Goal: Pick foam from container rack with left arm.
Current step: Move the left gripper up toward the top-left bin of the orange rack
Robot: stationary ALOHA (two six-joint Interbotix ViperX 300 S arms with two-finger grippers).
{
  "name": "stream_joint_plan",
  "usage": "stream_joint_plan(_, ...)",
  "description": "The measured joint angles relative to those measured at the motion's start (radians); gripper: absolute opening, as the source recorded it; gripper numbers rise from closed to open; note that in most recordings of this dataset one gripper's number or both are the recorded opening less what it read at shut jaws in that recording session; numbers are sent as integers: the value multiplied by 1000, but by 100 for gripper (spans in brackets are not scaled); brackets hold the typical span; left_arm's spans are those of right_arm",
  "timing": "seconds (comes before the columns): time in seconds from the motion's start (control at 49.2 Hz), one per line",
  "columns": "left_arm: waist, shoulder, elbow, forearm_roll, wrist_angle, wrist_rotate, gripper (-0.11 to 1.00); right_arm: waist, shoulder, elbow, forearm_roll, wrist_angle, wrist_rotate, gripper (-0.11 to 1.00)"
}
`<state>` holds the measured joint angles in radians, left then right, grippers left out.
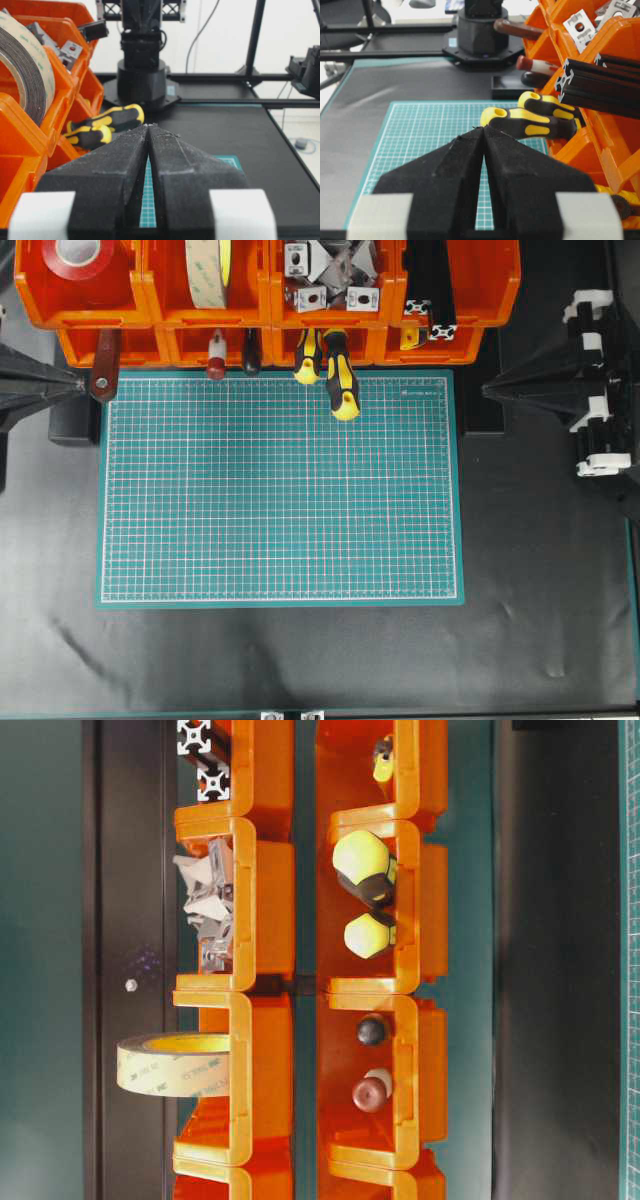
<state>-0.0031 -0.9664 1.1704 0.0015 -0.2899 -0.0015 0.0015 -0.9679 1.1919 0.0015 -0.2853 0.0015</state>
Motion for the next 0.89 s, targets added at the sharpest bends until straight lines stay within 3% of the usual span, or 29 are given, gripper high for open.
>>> stream_joint_plan(0.061,2,9,-9,11,9,-17,4,0,2,-2,2,-2,9,3)
stream_joint_plan(0.163,9,84,-126,40,66,-126,0,3,8,-6,23,-11,26,0)
stream_joint_plan(0.325,12,173,-302,44,219,-333,0,6,15,-8,32,-15,63,0)
stream_joint_plan(0.528,18,259,-488,49,476,-644,0,12,15,-8,34,-17,104,0)
stream_joint_plan(0.691,66,295,-637,51,630,-845,0,20,15,-9,34,-17,107,0)
stream_joint_plan(0.813,117,319,-726,51,729,-956,0,28,15,-8,34,-17,107,0)
stream_joint_plan(0.894,155,347,-784,54,818,-994,0,34,15,-8,34,-15,107,0)
